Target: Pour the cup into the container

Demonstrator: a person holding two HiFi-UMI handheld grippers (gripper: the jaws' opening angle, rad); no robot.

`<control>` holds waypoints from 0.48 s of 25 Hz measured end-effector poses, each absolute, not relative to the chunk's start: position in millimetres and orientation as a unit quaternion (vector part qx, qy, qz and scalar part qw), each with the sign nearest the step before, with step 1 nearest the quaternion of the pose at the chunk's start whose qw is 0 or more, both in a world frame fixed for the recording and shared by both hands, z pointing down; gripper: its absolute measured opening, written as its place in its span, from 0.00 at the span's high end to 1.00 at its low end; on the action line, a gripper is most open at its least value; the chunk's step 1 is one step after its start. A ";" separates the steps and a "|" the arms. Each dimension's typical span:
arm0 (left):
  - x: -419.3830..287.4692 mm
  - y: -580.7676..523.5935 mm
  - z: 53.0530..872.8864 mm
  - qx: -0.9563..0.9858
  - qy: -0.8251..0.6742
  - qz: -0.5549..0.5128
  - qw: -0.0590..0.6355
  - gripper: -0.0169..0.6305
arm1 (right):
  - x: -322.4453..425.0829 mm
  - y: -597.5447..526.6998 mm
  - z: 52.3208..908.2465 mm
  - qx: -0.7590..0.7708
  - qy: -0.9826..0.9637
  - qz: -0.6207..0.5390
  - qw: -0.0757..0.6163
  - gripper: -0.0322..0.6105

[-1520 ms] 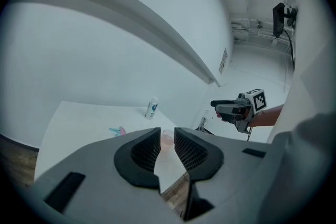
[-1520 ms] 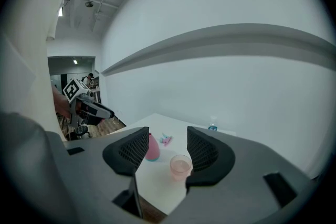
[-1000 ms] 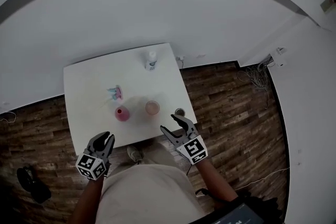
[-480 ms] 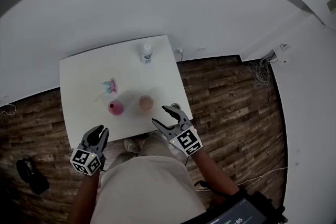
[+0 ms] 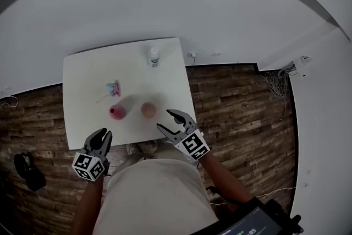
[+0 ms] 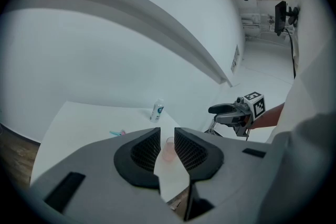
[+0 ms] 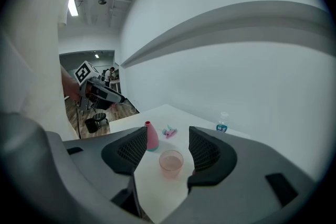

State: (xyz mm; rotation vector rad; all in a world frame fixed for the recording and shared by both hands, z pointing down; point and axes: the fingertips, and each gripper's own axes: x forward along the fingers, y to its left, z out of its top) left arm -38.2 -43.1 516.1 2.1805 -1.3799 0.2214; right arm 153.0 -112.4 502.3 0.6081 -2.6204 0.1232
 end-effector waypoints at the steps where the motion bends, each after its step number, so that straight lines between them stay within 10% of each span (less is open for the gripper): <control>1: -36.5 -43.9 516.4 0.808 -0.516 0.082 0.273 0.86 | 154.4 -114.4 503.7 0.216 -0.949 0.044 0.224 0.59; 12: -21.8 -53.4 527.6 0.790 -0.539 0.088 0.280 0.85 | 161.3 -136.4 529.1 0.171 -0.953 0.046 0.245 0.56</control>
